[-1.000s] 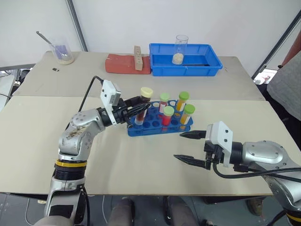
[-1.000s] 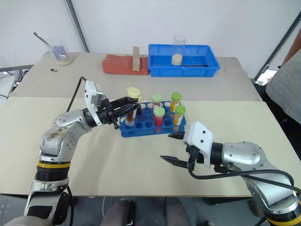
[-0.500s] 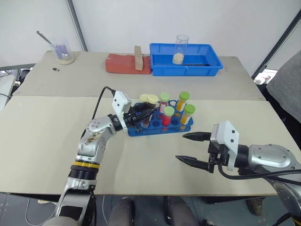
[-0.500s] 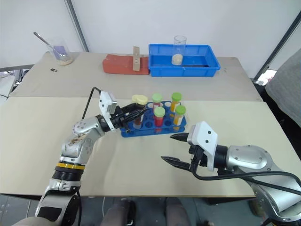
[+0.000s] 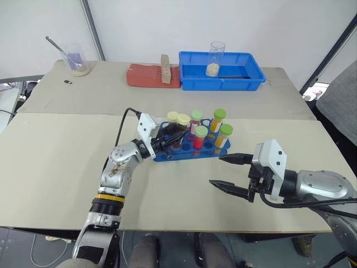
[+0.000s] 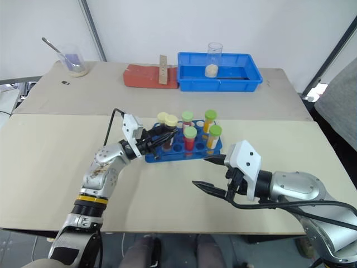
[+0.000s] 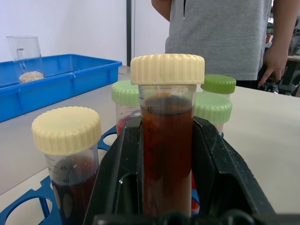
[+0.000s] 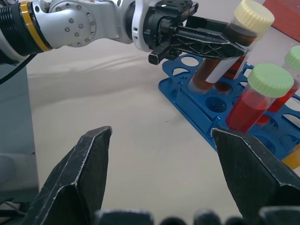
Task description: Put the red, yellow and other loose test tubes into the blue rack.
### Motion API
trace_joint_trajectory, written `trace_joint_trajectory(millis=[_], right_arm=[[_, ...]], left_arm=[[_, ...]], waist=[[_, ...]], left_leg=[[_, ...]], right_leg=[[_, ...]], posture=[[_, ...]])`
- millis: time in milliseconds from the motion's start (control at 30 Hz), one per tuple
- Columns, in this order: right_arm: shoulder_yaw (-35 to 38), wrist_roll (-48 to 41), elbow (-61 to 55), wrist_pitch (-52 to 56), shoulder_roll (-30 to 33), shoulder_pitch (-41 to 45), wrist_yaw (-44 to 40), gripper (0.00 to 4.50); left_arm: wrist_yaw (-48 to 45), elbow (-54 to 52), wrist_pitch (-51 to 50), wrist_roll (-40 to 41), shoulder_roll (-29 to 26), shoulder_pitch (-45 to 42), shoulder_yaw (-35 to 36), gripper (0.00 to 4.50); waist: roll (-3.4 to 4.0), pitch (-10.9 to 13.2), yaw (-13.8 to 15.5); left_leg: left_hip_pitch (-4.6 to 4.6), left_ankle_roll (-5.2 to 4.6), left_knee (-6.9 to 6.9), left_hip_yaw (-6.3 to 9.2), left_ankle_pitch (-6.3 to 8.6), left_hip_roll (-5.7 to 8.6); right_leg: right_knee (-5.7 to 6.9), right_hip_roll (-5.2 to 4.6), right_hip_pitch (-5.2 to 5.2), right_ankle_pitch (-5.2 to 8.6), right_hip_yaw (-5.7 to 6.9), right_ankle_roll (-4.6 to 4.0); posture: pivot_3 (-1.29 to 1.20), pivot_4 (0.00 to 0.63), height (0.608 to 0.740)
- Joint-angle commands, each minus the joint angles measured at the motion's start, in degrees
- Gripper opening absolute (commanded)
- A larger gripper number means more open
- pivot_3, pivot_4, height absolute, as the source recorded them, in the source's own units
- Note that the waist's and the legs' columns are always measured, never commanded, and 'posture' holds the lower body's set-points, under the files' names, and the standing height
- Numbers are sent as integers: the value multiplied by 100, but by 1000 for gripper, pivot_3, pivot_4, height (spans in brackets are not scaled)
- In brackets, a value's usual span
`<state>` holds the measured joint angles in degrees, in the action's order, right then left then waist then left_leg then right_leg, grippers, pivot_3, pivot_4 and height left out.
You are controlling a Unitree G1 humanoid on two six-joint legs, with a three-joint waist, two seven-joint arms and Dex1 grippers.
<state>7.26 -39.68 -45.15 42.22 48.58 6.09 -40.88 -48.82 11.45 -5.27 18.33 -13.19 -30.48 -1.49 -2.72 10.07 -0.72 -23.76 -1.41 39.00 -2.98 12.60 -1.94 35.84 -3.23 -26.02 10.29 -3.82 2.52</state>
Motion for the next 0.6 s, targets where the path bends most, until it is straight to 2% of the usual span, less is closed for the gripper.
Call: trace_joint_trajectory(millis=[33,233,467,500,600], right_arm=[[157,-119,-159,21,32,117,86,3804],[165,-124,-87,41,6,177,183,3804],[118,-58,57,14,1,303,208,3804],[105,-30,99,8,4,331,213,3804],[129,62,254,-64,53,397,159,3804]], left_arm=[[81,-3,222,-43,100,116,-47,898],[241,-162,-8,0,108,328,-42,898],[30,-555,-133,-4,-375,561,7,4131],[22,-723,-162,-36,-540,669,49,4429],[-10,-1351,-341,-64,-1080,966,178,4429]], waist=[[0,0,1],[-1,-1,4],[0,-1,-20],[0,-2,-19],[1,-2,-41]], left_leg=[[0,0,0,0,0,0],[1,0,0,1,0,1],[3,0,-1,1,0,-3],[3,0,-2,1,0,-3],[3,0,-2,0,0,-5]], right_leg=[[0,0,0,0,0,0],[-1,-1,3,0,0,1],[-1,3,2,1,0,0],[-1,3,1,1,0,0],[-2,2,1,1,0,0]], posture=[[0,150,740],[0,150,740],[0,150,740],[0,150,740],[0,150,740]])
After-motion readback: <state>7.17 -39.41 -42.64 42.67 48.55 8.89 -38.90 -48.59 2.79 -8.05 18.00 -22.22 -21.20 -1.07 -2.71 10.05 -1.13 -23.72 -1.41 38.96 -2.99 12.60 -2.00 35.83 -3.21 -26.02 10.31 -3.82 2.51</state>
